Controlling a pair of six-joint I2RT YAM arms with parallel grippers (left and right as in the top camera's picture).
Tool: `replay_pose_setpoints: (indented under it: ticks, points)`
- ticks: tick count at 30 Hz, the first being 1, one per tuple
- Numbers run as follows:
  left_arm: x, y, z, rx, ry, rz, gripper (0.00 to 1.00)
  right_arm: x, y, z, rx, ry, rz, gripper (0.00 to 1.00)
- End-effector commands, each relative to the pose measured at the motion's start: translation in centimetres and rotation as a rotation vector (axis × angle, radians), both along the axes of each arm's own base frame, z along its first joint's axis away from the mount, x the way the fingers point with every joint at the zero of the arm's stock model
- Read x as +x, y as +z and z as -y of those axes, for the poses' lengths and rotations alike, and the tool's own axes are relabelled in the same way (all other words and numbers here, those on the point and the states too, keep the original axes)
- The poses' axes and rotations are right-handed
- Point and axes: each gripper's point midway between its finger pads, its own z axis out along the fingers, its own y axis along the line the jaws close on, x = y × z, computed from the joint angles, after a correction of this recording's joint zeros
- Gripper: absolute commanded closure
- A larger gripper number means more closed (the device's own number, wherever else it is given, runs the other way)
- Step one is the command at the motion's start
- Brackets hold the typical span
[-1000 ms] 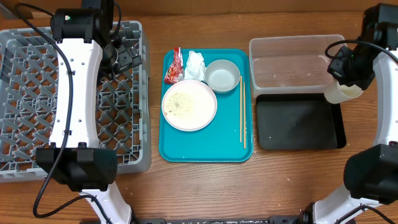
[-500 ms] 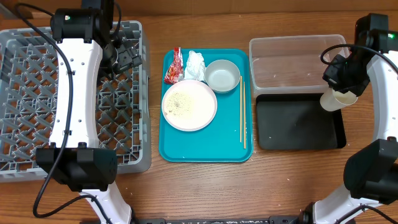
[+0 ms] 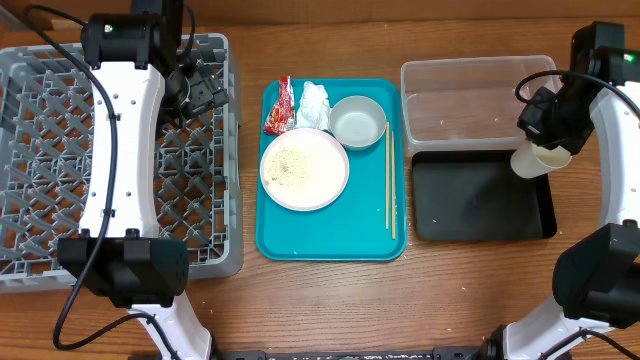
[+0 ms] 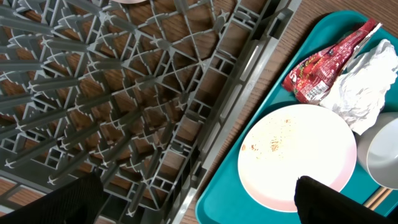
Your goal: Sort waste into correct bins and load items into the dishwasher
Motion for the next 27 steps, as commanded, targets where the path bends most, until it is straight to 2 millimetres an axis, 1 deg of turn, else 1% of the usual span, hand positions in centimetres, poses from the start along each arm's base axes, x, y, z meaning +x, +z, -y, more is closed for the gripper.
replay_pose_setpoints:
  ticks: [1, 22, 24, 27]
  points:
    - [0.1, -0.1, -0.7, 0.013, 0.028, -0.001, 0.00, 0.3, 0.2, -1.0, 0.047, 0.005, 0.018, 0.96]
    - [0.1, -0.1, -0.7, 0.013, 0.028, -0.001, 0.00, 0.8, 0.6, -3.5, 0.187, 0.041, 0.050, 0.96]
    - [0.1, -0.1, -0.7, 0.013, 0.028, -0.001, 0.00, 0.9, 0.9, -4.4, 0.237, 0.072, 0.063, 0.96]
    - [0.1, -0.1, -0.7, 0.013, 0.028, -0.001, 0.00, 1.2, 1.7, -6.8, 0.352, 0.178, 0.108, 0.96]
